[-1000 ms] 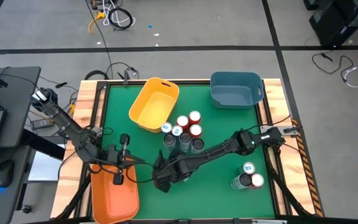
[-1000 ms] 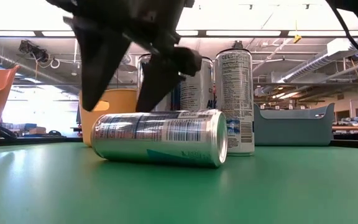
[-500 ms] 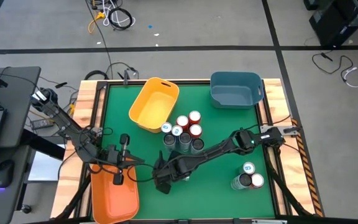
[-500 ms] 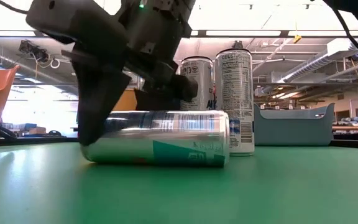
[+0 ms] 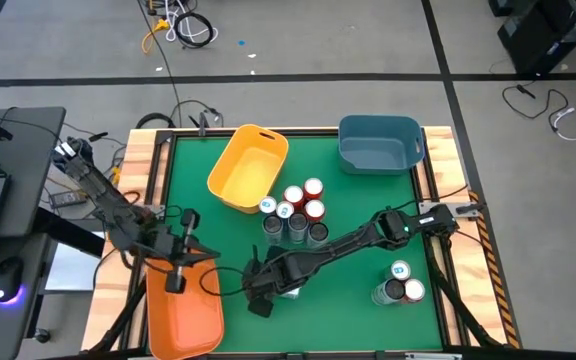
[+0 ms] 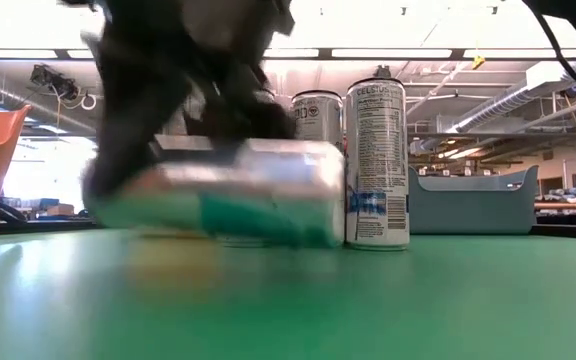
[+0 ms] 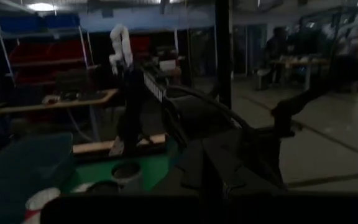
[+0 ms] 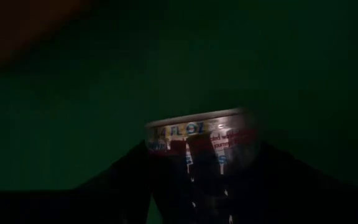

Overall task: Sort soda cans
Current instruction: Put the blue soda can into the yellow bin

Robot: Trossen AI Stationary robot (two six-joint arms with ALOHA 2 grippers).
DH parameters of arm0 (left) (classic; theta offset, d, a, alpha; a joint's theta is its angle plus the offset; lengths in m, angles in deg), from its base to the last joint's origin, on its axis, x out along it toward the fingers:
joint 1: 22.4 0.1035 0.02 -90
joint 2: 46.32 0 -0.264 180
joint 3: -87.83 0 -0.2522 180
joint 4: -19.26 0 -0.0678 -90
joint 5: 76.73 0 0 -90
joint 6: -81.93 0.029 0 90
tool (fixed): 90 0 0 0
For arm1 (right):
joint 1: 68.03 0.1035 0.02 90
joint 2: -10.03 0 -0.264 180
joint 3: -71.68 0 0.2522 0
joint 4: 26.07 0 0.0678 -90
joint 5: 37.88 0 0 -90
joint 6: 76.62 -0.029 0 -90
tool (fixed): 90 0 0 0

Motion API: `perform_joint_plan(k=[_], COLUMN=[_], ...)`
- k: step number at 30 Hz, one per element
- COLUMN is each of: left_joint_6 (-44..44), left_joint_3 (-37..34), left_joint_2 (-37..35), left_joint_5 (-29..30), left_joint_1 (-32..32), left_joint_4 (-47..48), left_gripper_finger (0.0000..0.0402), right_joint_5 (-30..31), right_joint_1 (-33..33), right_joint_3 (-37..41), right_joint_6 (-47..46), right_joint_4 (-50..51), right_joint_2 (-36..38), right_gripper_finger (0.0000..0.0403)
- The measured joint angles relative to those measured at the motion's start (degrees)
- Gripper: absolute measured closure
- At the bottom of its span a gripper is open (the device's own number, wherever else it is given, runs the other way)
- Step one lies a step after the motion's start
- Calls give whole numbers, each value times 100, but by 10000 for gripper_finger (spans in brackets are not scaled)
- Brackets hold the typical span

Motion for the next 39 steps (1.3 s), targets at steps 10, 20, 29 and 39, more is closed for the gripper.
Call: perform_joint_plan(k=[10, 20, 29, 39], left_joint_6=[581, 715, 708, 247], left_joint_3=[24, 819, 1047, 1051], left_joint_2=[-1296, -1912, -2016, -2015], left_joint_5=[-4, 135, -920, -2423], left_joint_1=[27, 720, 1830, 3457], left_joint_4=[87, 1861, 2357, 2835], left_gripper_finger=[400, 401, 401, 401], right_joint_5=[978, 3414, 2112, 729], right_joint_1=[-183, -661, -1769, -2607], right_joint_3=[-593, -605, -221, 1518], right_joint_6=[805, 2561, 3595, 3896], right_joint_4=[-315, -568, -1659, -4691], right_joint_2=[773, 2173, 2244, 2231], right_gripper_finger=[172, 173, 173, 173])
